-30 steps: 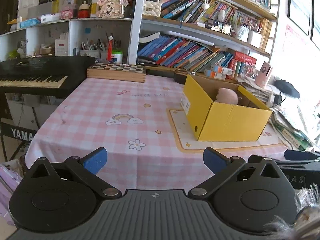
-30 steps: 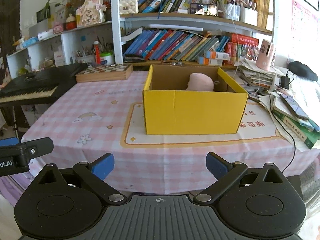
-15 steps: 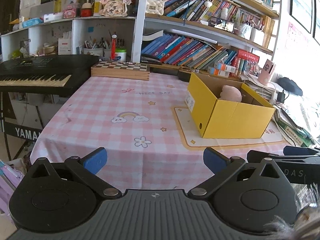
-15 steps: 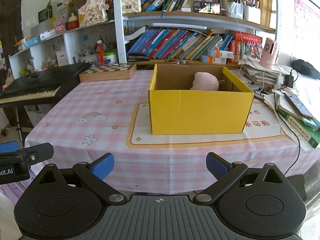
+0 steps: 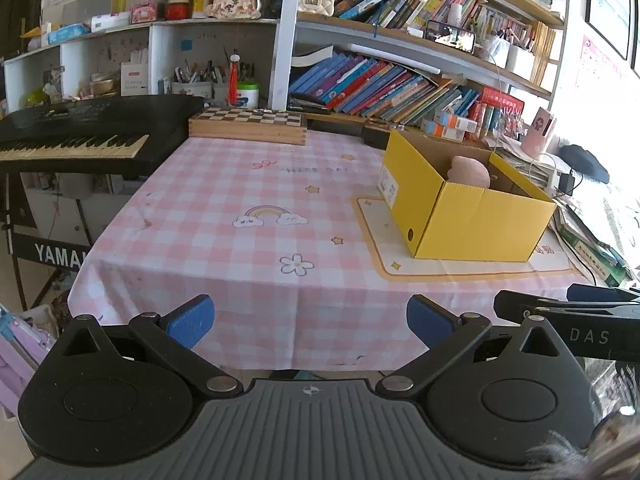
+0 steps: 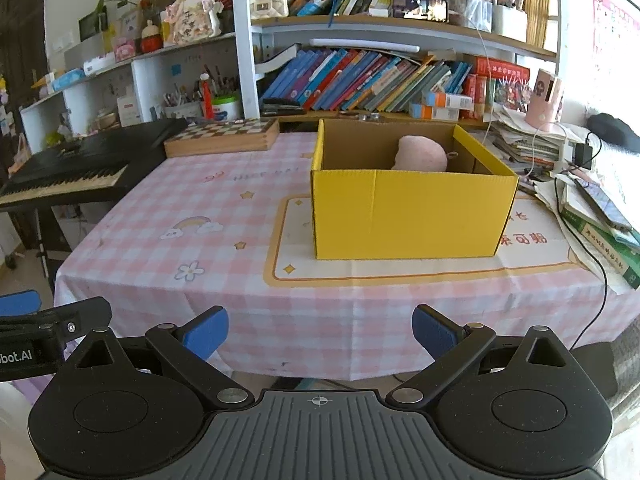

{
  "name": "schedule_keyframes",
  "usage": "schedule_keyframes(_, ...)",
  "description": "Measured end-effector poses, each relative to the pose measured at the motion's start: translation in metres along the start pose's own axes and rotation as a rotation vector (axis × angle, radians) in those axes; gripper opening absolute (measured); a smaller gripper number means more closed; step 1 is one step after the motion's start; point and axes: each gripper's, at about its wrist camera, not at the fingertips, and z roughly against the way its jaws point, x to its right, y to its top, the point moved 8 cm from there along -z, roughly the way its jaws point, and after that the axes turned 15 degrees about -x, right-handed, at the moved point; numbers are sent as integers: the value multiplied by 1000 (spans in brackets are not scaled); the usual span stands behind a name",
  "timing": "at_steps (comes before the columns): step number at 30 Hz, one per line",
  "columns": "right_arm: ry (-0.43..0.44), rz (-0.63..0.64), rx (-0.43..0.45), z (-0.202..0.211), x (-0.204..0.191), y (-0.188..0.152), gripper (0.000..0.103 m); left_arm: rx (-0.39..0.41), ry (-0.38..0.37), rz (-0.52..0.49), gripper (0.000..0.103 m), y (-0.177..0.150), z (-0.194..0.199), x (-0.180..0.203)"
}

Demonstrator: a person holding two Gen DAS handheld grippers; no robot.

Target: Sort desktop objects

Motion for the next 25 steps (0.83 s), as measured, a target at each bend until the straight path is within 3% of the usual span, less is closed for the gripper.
schedule_keyframes(25,3,-2,-17,-1,-8,-4,100,-26,2,-7,103,-6,-3,-5)
